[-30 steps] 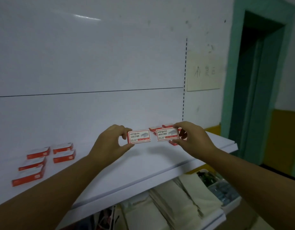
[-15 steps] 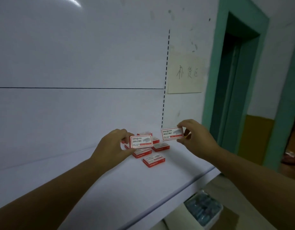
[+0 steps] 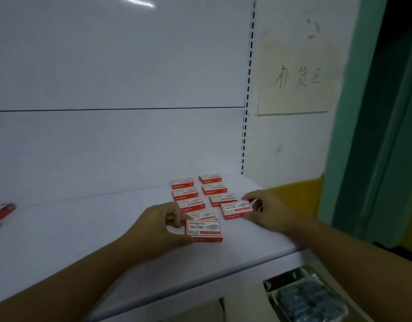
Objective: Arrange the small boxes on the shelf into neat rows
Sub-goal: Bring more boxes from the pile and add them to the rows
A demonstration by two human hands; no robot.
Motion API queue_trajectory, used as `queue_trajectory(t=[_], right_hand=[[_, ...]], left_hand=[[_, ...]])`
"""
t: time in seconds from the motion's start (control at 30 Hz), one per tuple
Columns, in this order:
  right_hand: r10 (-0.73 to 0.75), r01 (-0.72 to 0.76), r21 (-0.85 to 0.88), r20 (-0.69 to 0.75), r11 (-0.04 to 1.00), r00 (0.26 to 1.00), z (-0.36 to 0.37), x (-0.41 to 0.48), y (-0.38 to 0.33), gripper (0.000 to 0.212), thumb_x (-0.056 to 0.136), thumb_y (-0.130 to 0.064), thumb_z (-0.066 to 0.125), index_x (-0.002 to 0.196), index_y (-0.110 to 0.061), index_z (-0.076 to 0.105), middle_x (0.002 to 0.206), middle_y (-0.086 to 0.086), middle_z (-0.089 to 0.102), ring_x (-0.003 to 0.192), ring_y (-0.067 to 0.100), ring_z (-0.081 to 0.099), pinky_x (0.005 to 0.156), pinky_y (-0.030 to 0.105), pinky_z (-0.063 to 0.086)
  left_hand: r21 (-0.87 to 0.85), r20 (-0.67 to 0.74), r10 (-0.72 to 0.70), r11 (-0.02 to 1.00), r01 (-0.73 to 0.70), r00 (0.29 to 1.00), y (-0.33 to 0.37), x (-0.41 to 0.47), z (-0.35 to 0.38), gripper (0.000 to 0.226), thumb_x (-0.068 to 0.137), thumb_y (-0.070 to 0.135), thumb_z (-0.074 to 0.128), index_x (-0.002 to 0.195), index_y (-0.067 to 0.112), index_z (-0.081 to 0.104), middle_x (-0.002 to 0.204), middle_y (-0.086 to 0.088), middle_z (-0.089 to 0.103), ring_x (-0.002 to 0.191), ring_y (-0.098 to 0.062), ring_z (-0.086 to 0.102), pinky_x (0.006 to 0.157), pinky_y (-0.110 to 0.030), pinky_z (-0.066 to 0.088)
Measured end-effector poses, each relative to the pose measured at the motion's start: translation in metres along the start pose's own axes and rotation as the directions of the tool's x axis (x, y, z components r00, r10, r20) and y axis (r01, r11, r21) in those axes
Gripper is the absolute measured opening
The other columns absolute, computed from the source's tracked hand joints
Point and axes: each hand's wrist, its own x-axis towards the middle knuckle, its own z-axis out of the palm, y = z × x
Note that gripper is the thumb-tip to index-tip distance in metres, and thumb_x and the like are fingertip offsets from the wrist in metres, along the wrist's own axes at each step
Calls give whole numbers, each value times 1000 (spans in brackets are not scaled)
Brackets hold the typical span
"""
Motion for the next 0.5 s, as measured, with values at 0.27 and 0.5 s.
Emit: queue_trajectory(t=[0.27,0.5], right_hand=[[-32,31,32,29,999,999,8,4,9,26,78,-35,71,103,-30,66,86,-18,62,69,1,54,58,9,35],[-28,28,22,21,999,999,13,5,13,36,81,-37,68,114,-25,64,92,-14,58,69,-2,49,59,9,32]], left_hand=[[-10,-82,-98,995,97,992,8,-22,24,32,64,18,81,66,18,49,92,11,73,90,-4,67,70,-25,57],[35,-108,-156,986,160,982,15,-25,29,28,67,18,79,76,15,53,95,8,70,91,-7,66,75,-26,57]])
